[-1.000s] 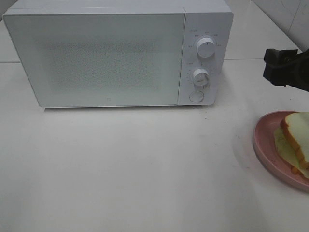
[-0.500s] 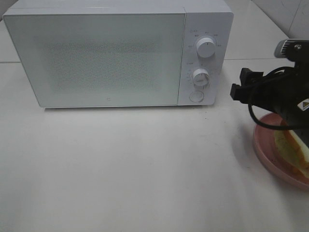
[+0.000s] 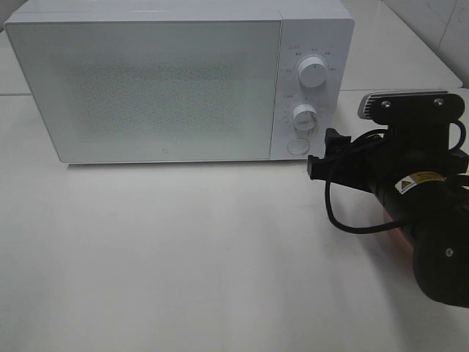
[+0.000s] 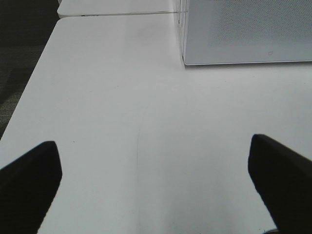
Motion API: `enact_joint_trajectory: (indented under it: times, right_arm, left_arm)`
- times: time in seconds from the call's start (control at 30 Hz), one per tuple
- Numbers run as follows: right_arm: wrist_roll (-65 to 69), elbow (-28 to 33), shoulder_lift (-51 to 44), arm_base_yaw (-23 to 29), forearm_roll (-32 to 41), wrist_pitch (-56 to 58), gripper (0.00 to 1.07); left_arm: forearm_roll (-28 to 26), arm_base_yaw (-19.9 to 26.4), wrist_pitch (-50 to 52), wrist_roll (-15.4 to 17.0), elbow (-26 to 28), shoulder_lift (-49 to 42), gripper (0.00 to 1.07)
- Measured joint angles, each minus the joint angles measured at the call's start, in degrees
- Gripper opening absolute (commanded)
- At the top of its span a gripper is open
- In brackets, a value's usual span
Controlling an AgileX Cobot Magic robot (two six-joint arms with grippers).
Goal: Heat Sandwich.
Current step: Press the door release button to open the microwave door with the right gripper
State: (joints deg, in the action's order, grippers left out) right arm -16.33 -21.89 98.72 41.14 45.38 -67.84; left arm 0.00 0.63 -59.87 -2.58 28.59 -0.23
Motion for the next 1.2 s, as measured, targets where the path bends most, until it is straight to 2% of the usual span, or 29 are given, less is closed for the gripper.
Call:
enact_joint_trajectory:
  times: [0.57, 0.73, 0.83, 0.9, 0.93, 1.0, 1.03, 1.17, 1.2]
  right_arm:
    - [0.00, -0.34, 0.92, 0.06, 0.40, 0.06, 0.76]
    - [7.28, -0.34, 0.92, 0.06, 0.40, 0.11, 0.76]
    - [21.72, -0.34, 0.92, 0.06, 0.40, 0.11, 0.76]
    - [25.27, -0.34, 0.92, 0.06, 0.40, 0.11, 0.76]
    - [34.49, -0.34, 0.92, 0.06, 0.40, 0.11, 0.76]
    - [43.60, -0.34, 0.92, 0.06, 0.40, 0.17, 0.76]
    - [43.60, -0.34, 0.92, 0.06, 0.40, 0.17, 0.76]
    - [67.90, -0.34, 0.92, 0.06, 0.40, 1.72, 0.73]
    - [67.90, -0.34, 0.92, 0.06, 0.40, 1.72, 0.73]
  left_arm:
    - [0.00, 0.00, 0.00, 0.00, 0.00, 0.00, 1.03]
    - [0.00, 0.00, 0.00, 0.00, 0.00, 0.00, 1.03]
    - [0.00, 0.00, 0.00, 0.00, 0.00, 0.00, 1.03]
    - [0.00, 0.00, 0.00, 0.00, 0.00, 0.00, 1.03]
    - [0.00, 0.00, 0.00, 0.00, 0.00, 0.00, 1.03]
    - [0.00, 0.00, 0.00, 0.00, 0.00, 0.00, 1.03]
    - [0.00, 0.00, 0.00, 0.00, 0.00, 0.00, 1.03]
    - [0.00, 0.00, 0.00, 0.00, 0.00, 0.00, 1.03]
    - [0.00, 0.00, 0.00, 0.00, 0.00, 0.00, 1.03]
